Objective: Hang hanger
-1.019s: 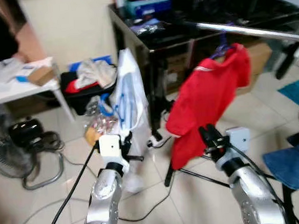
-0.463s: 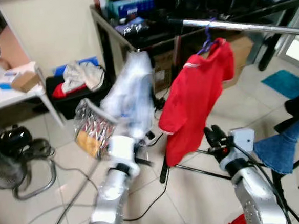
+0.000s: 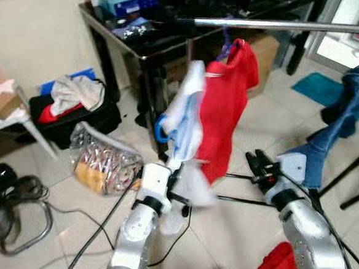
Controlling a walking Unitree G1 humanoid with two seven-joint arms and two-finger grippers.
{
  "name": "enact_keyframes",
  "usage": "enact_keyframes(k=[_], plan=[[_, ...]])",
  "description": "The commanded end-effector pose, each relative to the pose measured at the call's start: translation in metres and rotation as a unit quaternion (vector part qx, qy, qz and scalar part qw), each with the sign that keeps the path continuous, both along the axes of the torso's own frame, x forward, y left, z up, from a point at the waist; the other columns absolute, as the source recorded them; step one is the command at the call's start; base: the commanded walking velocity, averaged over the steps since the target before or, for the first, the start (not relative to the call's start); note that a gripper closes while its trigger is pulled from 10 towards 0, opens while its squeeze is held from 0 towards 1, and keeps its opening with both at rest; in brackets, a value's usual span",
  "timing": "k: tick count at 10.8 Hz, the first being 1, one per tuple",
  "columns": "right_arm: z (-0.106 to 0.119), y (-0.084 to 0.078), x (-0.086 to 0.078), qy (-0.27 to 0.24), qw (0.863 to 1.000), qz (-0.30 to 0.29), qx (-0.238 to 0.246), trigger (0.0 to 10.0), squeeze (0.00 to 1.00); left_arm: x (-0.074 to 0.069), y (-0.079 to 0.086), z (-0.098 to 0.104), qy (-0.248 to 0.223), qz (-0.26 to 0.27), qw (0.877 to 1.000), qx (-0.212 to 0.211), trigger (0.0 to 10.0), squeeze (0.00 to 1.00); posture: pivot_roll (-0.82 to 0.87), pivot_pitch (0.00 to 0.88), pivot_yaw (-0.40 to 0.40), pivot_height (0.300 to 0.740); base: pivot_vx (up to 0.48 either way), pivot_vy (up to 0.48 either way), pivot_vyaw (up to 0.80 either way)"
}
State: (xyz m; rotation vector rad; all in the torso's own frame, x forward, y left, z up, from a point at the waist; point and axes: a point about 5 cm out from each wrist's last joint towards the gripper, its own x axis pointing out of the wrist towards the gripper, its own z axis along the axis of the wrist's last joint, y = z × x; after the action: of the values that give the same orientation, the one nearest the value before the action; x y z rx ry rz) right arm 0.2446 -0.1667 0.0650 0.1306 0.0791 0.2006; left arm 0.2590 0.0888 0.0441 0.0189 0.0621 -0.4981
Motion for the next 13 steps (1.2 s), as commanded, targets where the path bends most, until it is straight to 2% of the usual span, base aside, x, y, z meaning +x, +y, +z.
enact_keyframes(k=[1,2,6,12,13], plan=[[0.0011,0.0024,0.002,-0.001,1.0,0.003,0.0,10.0,0.0,0.0028,0.001,0.0053,-0.021,-0.005,1.0,0.007,10.0,0.0,0.09,0.016,0.019,0.74,0.0,0.0,0.0],[0.0012,0.0023,0.0021,-0.002,1.0,0.003,0.0,10.0,0.0,0.003,0.0011,0.0056,-0.024,-0.005,1.0,0.008,10.0,0.0,0.09,0.016,0.019,0.74,0.0,0.0,-0.8],[0.0013,0.0026,0.0005,-0.003,1.0,0.003,0.003,10.0,0.0,0.0022,0.0006,0.0049,-0.028,-0.007,1.0,0.011,10.0,0.0,0.1,0.019,0.023,0.74,0.0,0.0,0.0],[0.0008,0.0032,0.0008,0.0,1.0,0.003,0.007,10.0,0.0,0.0061,-0.002,0.0062,-0.031,-0.002,0.999,0.01,10.0,0.0,0.1,0.021,0.02,0.74,0.0,0.0,-0.78],[0.001,0.0034,0.0006,-0.001,1.0,0.004,0.006,10.0,0.0,0.0066,-0.002,0.0062,-0.031,0.0,0.999,0.01,10.0,0.0,0.1,0.02,0.017,0.74,0.0,0.0,0.0]])
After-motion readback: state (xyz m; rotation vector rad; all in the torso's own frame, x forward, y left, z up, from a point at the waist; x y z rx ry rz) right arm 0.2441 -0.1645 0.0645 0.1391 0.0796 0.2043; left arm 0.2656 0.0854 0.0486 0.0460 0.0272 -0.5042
